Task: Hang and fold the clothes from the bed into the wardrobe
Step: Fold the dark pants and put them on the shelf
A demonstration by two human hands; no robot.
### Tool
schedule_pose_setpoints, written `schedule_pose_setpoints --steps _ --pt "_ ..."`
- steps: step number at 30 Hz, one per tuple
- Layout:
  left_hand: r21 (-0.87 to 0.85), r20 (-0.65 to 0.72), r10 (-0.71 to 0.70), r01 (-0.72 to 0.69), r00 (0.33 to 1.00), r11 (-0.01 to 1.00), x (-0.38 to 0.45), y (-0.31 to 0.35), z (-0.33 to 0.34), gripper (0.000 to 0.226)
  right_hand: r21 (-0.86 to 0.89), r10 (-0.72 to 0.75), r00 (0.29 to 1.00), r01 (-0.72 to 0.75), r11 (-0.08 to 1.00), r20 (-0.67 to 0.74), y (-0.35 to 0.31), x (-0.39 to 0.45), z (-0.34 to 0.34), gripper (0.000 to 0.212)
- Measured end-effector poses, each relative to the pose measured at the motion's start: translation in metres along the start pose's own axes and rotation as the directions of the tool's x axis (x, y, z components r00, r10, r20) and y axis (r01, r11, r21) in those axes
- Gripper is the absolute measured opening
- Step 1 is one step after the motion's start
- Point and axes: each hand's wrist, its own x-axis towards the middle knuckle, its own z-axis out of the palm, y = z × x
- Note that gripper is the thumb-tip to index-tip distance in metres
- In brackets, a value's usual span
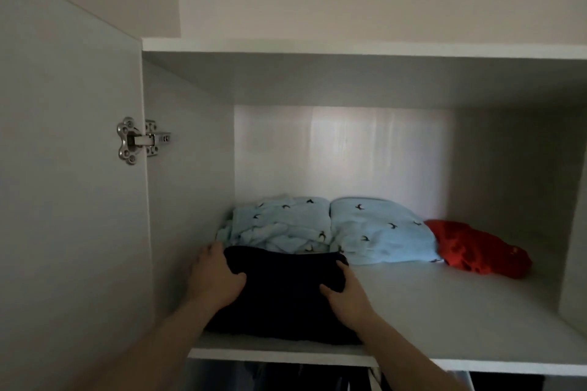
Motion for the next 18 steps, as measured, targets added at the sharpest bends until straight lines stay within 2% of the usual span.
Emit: schedule_pose_setpoints --steps 3,5,7,10,18 --pt "0.025 -0.001 0.17 -0.17 0.985 0.985 -0.017 0.0 0.035 0.061 -0.189 -0.064 0.998 0.065 0.98 0.013 0.01 0.017 0.013 0.065" --pt "0.195 0.055 0.2 -0.207 0.978 0.959 -0.025 -0.003 0.057 0.058 -0.309 -0.081 0.997 0.079 0.948 0.007 0.016 0.03 0.016 0.064" --pt "0.254 0.076 0.185 -0.199 0.98 0.947 -0.024 -0.007 0.066 0.058 -0.413 -0.114 0.993 0.103 0.905 -0.002 0.021 0.038 0.021 0.063" --pt "0.242 0.06 0.166 -0.176 0.984 0.954 -0.011 -0.013 0.07 0.059 -0.495 -0.138 0.99 0.126 0.86 0.013 0.025 0.05 0.027 0.064" --pt "0.266 -0.002 0.126 -0.121 0.992 0.956 0.013 -0.016 0.078 0.053 -0.57 -0.032 0.997 0.07 0.819 0.077 0.023 0.07 0.042 0.063"
